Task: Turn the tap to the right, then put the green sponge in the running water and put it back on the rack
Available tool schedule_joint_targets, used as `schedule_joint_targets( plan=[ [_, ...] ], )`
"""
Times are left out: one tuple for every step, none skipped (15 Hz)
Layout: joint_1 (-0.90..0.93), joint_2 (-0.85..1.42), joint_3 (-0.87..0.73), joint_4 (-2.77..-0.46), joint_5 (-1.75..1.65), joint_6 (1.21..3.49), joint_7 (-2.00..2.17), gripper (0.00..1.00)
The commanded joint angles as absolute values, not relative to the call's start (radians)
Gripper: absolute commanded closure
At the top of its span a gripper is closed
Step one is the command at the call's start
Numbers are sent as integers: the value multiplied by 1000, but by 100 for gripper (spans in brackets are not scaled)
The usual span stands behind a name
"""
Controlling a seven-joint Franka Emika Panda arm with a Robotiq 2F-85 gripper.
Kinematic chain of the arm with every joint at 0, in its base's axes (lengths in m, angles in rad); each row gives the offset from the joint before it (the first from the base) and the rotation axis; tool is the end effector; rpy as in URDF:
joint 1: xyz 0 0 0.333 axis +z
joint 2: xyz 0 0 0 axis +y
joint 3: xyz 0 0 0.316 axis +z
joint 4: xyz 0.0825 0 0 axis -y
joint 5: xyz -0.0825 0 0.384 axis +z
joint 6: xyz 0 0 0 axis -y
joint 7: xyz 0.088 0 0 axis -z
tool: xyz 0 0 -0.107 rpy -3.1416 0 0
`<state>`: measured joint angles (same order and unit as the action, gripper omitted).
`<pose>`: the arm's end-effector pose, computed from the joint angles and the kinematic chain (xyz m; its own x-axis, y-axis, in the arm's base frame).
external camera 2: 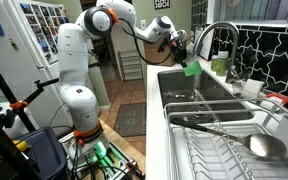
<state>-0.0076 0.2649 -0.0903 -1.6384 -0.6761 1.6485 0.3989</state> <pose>0.6091 -0.1175 0.4661 0.9372 -0.3488 -0.0103 -0.2536 -0.7013 0.6663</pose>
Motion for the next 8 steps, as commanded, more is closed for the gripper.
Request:
schedule_joint_targets(
  plan=[
    [-21,259,-97,-1649,-663,1680,406,98],
    [-20,261,-94,-1649,-659,1679,397,98],
    [-18,262,-91,-1651,-656,1681,395,98],
    [-17,261,-88,-1651,-648,1682,393,98],
    [-15,260,-87,-1652,-645,1683,393,98],
    [-14,255,-82,-1652,-627,1676,391,98],
    [-11,251,-79,-1652,-613,1671,391,98],
    [-5,243,-73,-1656,-592,1660,400,98]
  ],
)
